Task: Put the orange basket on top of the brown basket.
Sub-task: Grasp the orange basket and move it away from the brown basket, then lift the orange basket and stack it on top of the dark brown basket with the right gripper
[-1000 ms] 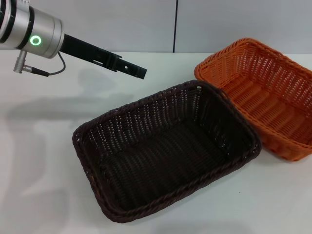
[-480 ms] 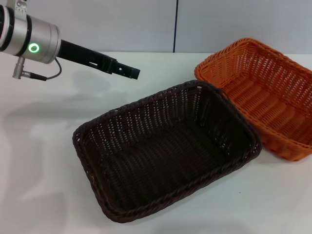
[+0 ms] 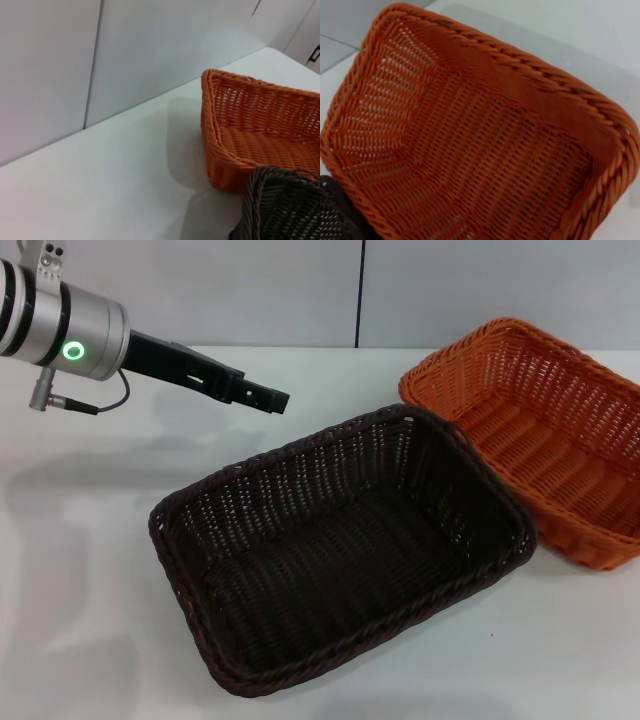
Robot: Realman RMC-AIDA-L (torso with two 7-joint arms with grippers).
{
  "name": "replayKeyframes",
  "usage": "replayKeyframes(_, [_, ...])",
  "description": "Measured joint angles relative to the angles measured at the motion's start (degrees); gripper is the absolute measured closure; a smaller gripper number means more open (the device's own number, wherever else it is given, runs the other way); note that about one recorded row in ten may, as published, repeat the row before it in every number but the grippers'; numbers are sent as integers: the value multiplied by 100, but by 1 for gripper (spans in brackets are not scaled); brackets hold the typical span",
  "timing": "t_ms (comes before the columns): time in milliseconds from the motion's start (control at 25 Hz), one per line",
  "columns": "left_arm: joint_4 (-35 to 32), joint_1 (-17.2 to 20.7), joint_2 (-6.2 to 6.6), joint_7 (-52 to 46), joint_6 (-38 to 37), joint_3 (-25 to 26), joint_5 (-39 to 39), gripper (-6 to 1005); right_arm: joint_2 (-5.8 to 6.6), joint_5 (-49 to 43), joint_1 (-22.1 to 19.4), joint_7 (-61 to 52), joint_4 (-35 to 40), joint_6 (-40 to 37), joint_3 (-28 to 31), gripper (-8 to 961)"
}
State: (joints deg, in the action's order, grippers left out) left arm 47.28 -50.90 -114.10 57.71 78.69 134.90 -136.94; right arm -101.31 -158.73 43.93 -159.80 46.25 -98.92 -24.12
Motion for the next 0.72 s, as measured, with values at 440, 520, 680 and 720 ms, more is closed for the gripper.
replayKeyframes(440, [-155, -40, 37, 43, -27, -64, 0, 138, -96, 423, 27, 68, -880, 1062, -42, 298])
replayKeyframes(520, [-182, -45, 40, 44, -26, -71, -18, 138, -123, 453, 16, 145, -1006, 1186, -46, 320])
replayKeyframes(680, [-188, -35, 47, 45, -24, -71, -24, 138, -202, 461, -82, 291, -949, 1320, -58, 363])
replayKeyframes(720, [-188, -32, 48, 46, -23, -71, -21, 138, -212, 464, -126, 305, -906, 1369, -56, 373])
